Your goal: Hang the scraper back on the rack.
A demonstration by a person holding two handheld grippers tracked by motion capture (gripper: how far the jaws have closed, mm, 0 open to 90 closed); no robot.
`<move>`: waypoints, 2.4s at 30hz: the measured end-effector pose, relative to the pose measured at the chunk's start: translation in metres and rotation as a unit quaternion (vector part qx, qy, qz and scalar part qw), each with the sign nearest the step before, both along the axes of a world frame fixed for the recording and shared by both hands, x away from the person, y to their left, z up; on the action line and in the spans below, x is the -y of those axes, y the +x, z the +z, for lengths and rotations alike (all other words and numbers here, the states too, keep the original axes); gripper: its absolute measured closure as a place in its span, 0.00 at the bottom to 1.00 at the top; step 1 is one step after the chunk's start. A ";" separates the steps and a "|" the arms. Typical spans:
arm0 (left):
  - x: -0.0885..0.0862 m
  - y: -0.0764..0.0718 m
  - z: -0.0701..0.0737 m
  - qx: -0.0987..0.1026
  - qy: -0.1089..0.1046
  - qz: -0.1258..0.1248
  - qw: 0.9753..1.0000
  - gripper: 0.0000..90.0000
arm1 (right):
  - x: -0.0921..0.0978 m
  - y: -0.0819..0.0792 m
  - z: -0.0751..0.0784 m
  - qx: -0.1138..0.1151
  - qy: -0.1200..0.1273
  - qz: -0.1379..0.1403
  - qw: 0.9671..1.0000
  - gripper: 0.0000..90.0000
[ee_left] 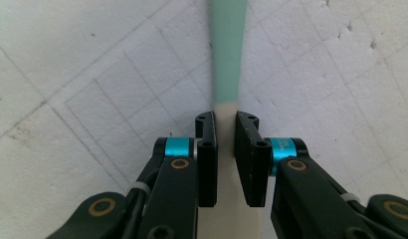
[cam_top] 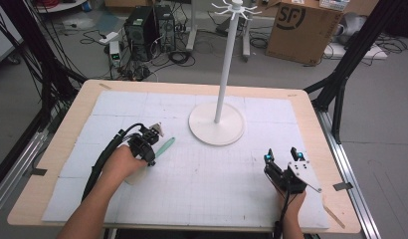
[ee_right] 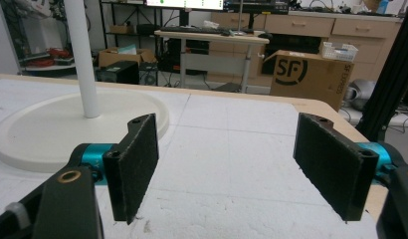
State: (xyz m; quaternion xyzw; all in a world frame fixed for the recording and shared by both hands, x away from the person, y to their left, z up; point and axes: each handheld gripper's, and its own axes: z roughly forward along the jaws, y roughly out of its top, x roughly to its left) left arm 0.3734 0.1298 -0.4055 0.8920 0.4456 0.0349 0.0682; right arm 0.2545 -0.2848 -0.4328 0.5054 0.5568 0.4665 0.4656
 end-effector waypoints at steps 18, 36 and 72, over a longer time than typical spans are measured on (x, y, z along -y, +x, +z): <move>-0.002 -0.001 0.000 0.009 -0.010 -0.012 1.000 0.89 | 0.000 0.000 0.000 0.000 -0.001 0.000 1.000 0.28; -0.017 -0.014 0.010 0.083 -0.076 -0.019 0.993 0.89 | 0.000 0.000 0.000 0.000 -0.004 0.000 1.000 0.28; -0.039 -0.048 0.028 0.273 -0.194 -0.027 0.942 0.89 | 0.000 0.001 0.000 -0.002 -0.004 0.005 1.000 0.26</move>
